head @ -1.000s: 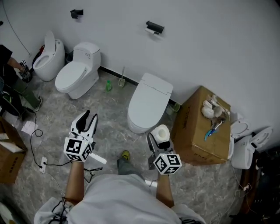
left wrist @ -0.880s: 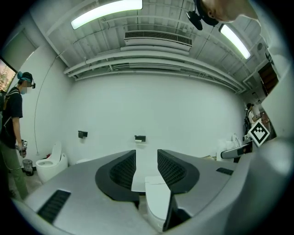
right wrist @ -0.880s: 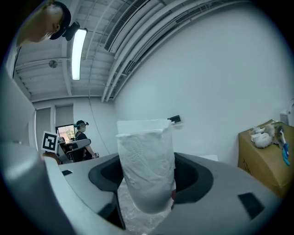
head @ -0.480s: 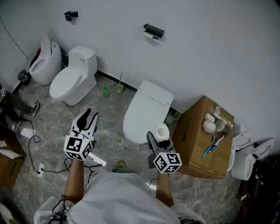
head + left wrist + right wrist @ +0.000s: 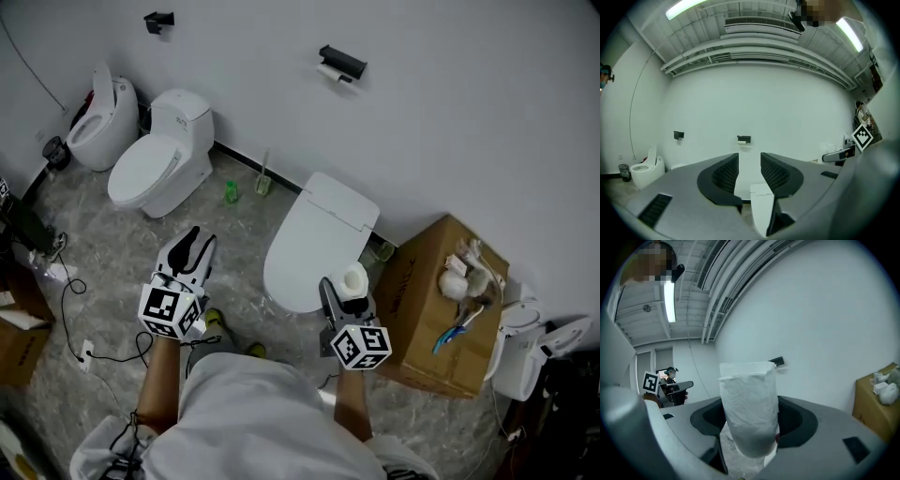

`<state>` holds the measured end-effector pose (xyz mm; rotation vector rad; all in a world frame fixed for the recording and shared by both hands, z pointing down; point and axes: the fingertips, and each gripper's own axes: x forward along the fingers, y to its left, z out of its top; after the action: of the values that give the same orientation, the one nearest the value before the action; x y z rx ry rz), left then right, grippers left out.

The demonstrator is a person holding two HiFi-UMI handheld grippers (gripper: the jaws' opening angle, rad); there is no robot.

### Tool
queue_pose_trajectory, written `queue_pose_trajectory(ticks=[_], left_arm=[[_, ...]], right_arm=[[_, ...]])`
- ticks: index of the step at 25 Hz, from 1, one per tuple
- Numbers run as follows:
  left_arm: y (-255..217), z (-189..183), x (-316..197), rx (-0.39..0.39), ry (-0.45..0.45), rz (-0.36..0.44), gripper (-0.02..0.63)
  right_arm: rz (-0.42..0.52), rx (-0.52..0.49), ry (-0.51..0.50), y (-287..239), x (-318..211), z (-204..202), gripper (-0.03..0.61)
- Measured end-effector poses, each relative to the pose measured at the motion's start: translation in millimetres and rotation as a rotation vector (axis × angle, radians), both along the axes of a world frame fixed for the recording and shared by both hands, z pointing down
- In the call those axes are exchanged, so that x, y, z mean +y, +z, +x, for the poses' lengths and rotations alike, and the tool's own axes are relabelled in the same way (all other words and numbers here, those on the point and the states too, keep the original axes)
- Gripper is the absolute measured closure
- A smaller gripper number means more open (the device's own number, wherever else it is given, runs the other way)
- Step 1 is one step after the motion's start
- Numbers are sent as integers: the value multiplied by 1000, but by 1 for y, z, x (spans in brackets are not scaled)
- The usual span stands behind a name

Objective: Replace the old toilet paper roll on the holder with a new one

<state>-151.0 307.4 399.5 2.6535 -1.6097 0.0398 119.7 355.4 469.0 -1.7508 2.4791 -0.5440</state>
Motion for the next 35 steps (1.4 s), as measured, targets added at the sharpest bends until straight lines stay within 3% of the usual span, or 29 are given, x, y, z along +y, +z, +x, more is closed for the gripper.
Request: queue_pose_trajectory(ticks=[13,22,30,35], left_arm=[[3,-4,-114,5,67,27,471],[6,-9,-232,5,156,-43,471],[-19,-30,-356,17,240,-9,471],[-5,-46,-427,21,295,-51,471]], right_arm=[[15,4,35,2,-104,-14,268],[-22,-9,96,-3,-210,-31,268],[-34,-3,153,-17,-320,-65,268],[-46,-5,217,-12,-381,-85,268]])
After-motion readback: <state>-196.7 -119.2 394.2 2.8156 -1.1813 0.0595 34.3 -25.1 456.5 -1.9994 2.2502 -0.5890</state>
